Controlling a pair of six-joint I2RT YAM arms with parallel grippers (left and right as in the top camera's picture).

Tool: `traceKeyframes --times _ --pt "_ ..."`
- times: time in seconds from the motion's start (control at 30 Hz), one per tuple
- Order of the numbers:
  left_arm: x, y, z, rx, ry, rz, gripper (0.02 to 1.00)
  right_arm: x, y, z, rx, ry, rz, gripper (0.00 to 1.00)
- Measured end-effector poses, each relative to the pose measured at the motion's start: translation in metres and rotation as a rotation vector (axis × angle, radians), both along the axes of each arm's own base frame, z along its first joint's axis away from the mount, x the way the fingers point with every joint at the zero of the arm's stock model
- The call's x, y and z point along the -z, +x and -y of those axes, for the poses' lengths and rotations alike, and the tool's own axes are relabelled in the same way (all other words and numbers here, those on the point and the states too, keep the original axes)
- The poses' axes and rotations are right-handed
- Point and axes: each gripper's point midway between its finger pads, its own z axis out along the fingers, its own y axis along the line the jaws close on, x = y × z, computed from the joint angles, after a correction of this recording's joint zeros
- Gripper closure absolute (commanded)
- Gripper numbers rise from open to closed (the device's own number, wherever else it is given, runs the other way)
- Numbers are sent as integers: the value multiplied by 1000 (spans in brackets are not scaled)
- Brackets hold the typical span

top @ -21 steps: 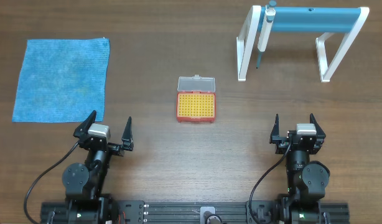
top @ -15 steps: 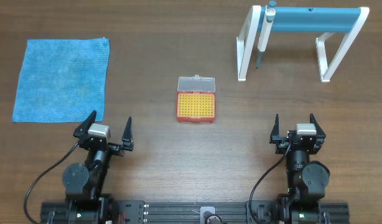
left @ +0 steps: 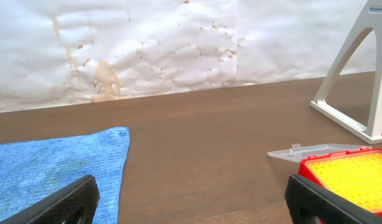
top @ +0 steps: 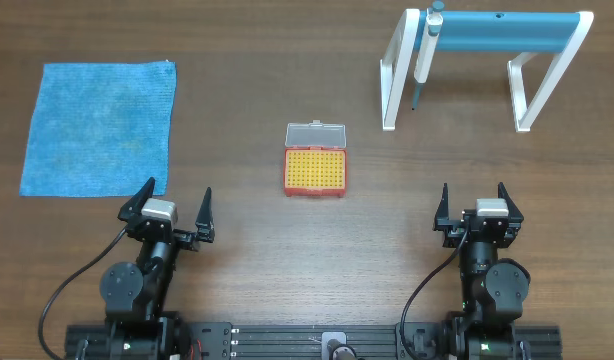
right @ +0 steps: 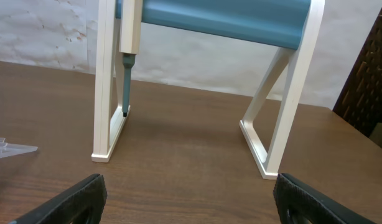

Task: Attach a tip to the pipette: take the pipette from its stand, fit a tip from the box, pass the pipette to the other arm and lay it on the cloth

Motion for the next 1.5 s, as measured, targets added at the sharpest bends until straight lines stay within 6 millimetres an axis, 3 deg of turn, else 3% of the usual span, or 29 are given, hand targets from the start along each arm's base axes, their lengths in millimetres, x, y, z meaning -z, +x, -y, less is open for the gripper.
traceKeyframes --times 0.87,1.0,1.1,1.2,1.23,1.27,1.37,1.5 --pt "0 0 0 0 0 0 58 0 0 0 0 0 1 130" --pt "0 0 0 0 0 0 56 -2 4 0 14 203 12 130" --pt "0 0 0 0 0 1 56 -15 25 1 22 254 -28 130" --pt "0 0 0 0 0 3 56 -69 96 -20 -65 265 48 132" --pt "0 0 0 0 0 0 58 -73 122 -31 -99 266 76 130" --pt "0 0 0 0 0 1 58 -58 149 -39 -114 270 63 130" --pt "1 0 0 0 0 -1 56 -33 181 -41 -109 270 22 132" --pt "1 0 0 0 0 -1 56 -37 205 -42 -110 270 28 132"
